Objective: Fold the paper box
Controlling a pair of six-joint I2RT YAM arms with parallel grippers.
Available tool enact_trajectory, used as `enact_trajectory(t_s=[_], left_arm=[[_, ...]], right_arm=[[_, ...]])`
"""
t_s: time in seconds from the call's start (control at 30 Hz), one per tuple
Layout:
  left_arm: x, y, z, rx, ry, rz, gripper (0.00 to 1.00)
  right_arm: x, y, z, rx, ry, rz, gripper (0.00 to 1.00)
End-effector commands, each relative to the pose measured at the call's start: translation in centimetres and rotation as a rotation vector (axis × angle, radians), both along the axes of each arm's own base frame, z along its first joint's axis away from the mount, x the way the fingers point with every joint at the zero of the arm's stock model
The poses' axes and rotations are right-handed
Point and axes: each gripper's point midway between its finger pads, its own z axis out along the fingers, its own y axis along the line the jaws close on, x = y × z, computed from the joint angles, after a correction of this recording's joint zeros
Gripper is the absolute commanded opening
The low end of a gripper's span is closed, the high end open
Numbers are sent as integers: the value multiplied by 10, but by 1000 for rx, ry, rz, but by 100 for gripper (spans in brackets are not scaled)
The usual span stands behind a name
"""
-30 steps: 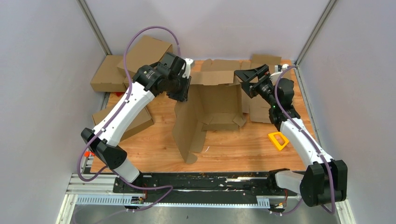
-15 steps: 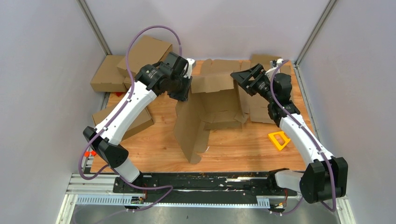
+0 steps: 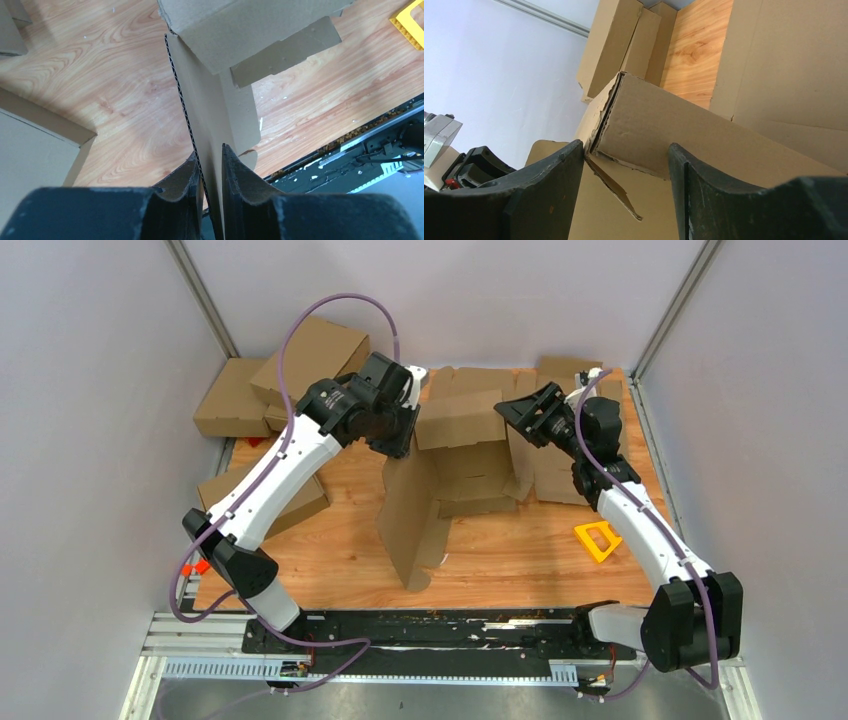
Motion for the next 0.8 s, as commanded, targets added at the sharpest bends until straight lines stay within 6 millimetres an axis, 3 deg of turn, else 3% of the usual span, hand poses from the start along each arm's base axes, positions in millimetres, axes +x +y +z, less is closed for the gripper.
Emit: enact_trajectory(t_s=[0.0, 0.1, 0.47, 0.57, 0.77], left_arm=[[2, -20, 17, -61, -39, -29, 24], [1, -23, 17, -62, -38, -35, 24], [-3, -30, 13, -52, -32, -61, 25], [-3, -30, 12, -43, -31, -72, 29], [-3, -31, 10, -25, -29, -88, 32]], right_arm=[[-3, 7, 4, -10, -1, 33, 61], [-3, 4, -8, -29, 29, 18, 60], [-3, 1, -35, -89, 80, 14, 42], [-1, -1, -40, -114, 78, 7, 43], [8, -2, -45, -169, 65, 14, 59]])
